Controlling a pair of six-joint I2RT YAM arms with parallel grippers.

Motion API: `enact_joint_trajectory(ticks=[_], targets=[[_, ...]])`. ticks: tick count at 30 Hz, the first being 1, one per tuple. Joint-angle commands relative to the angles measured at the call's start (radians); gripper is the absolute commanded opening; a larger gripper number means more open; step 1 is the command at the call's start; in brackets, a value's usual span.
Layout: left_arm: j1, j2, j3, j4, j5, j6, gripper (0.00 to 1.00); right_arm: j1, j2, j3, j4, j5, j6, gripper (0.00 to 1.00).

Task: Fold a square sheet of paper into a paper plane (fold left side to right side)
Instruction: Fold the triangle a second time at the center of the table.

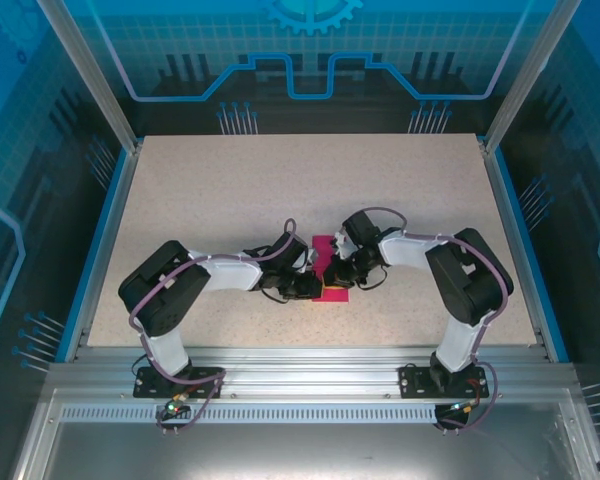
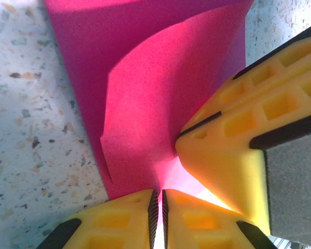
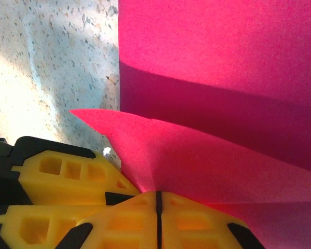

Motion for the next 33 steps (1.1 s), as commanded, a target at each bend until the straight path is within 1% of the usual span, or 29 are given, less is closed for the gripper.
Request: enact_joint_trajectory(ticks=[1, 8, 12, 22, 33], targets=[[0.003, 0.019, -0.033, -0.119, -0.095, 0.014, 0.17, 0.023, 0.034, 0.033, -0.039, -0.012, -0.022, 0.08], [0.003, 0.031, -0.033, -0.157, -0.13, 0.006, 0.15, 0.014, 0.053, 0.041, -0.081, 0.094, -0.035, 0.09], [0.003, 0.037, -0.045, -0.153, -0.133, 0.003, 0.15, -0.013, 0.049, 0.045, -0.079, 0.103, -0.044, 0.09], [0.002, 0.051, -0.065, -0.148, -0.14, 0.003, 0.14, -0.084, 0.079, 0.124, -0.18, 0.163, -0.143, 0.1], [0.003, 0.039, -0.068, -0.148, -0.141, 0.005, 0.14, -0.179, 0.099, 0.126, -0.201, 0.187, -0.203, 0.1]])
